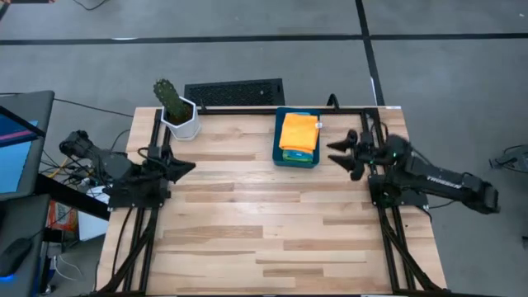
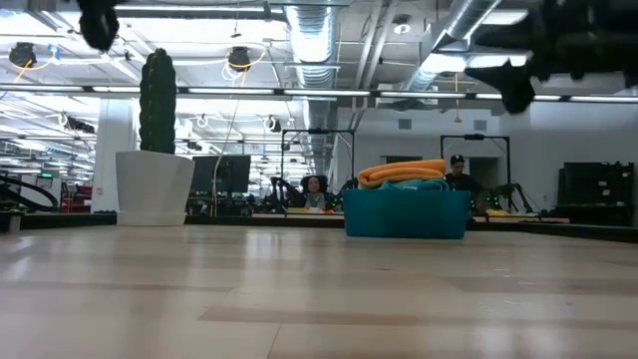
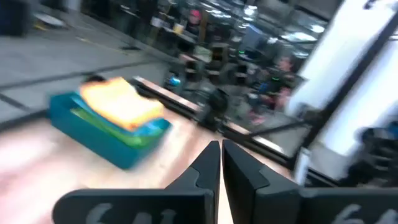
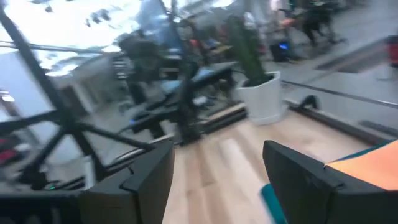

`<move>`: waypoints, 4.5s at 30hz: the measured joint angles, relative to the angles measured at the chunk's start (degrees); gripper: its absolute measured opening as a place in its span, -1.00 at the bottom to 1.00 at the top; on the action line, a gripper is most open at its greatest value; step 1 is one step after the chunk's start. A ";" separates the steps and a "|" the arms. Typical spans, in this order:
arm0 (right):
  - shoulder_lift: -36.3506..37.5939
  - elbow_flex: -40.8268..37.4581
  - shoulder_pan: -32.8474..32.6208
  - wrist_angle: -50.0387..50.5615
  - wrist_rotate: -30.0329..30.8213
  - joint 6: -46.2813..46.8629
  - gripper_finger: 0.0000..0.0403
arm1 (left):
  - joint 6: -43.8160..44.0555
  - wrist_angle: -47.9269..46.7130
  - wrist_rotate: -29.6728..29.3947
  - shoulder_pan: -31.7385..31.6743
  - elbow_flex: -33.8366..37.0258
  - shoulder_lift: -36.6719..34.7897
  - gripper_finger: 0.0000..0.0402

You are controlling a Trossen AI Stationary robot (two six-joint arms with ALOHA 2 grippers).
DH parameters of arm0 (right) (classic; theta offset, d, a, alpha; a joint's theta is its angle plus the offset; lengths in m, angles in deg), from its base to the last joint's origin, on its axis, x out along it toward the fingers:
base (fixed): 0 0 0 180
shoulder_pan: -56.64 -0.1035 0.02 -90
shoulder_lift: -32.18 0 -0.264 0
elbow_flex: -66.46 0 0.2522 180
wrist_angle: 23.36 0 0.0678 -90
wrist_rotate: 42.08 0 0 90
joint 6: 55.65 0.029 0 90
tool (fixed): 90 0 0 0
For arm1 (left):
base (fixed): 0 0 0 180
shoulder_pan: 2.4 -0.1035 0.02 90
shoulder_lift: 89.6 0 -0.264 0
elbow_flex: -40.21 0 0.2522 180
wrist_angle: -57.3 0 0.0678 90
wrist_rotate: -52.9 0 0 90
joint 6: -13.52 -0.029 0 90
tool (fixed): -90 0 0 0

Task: Fold microfiber towels
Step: Return To Home Position

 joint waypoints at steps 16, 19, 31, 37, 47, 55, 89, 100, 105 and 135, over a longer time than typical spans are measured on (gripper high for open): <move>4.67 -9.86 -14.69 -1.25 23.41 3.66 0.34 | 5.27 17.83 4.31 -0.30 26.19 -16.80 -0.96; 4.65 -9.83 -15.73 2.87 23.39 3.62 0.34 | 3.98 15.63 4.34 -0.30 26.18 -16.62 -0.96; 4.65 -9.83 -16.57 11.32 23.33 3.62 0.34 | 5.26 14.81 5.80 -0.30 25.97 -16.68 -0.96; 4.65 -9.83 -16.57 12.06 23.32 3.62 0.34 | 5.28 14.67 5.80 -0.30 25.95 -16.68 -0.96; 4.65 -9.83 -16.57 12.07 23.30 3.62 0.34 | 5.32 14.59 5.80 -0.30 25.95 -16.68 -0.96; 4.65 -9.83 -16.57 12.08 23.30 3.62 0.34 | 5.37 14.56 5.80 -0.30 25.95 -16.68 -0.96; 4.65 -9.79 -16.57 12.12 23.28 3.62 0.34 | 5.39 14.50 5.82 -0.30 25.95 -16.68 -0.96; 4.65 -9.79 -16.57 12.12 23.28 3.62 0.34 | 5.39 14.50 5.82 -0.30 25.95 -16.68 -0.96; 4.65 -9.79 -16.55 12.14 23.28 3.62 0.34 | 5.39 14.51 5.82 -0.30 25.95 -16.68 -0.96; 4.63 -9.79 -16.55 12.12 23.28 3.60 0.34 | 5.39 14.53 5.82 -0.28 25.97 -16.68 -0.96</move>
